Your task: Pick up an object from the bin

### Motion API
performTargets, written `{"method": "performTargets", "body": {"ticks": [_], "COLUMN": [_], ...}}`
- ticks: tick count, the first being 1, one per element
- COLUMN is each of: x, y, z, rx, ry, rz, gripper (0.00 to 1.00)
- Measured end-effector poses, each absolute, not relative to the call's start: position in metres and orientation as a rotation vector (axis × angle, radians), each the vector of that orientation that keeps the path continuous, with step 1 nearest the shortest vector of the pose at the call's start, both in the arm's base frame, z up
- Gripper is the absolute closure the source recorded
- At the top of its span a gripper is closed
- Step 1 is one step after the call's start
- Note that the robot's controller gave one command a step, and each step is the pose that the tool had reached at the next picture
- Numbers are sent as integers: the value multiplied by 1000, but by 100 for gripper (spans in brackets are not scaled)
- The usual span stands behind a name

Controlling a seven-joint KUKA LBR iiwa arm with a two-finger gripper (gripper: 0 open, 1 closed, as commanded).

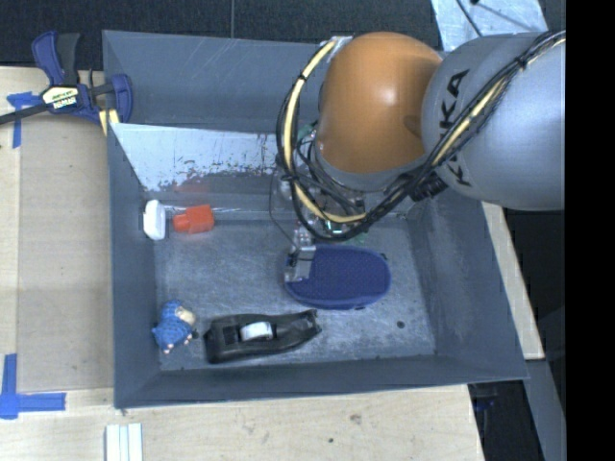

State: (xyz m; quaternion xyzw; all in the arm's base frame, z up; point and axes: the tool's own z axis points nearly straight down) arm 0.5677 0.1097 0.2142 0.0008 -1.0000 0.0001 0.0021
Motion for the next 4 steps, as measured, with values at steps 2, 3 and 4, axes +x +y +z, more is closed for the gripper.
{"method": "performTargets", "body": {"ticks": [2,3,4], "x": [489,484,504], "y": [136,136,132], "z": [76,74,214], "rx": [336,333,335], "ry": [-3104,-3088,-3129], "rz": [17,18,1], "gripper": [0,100,100]}}
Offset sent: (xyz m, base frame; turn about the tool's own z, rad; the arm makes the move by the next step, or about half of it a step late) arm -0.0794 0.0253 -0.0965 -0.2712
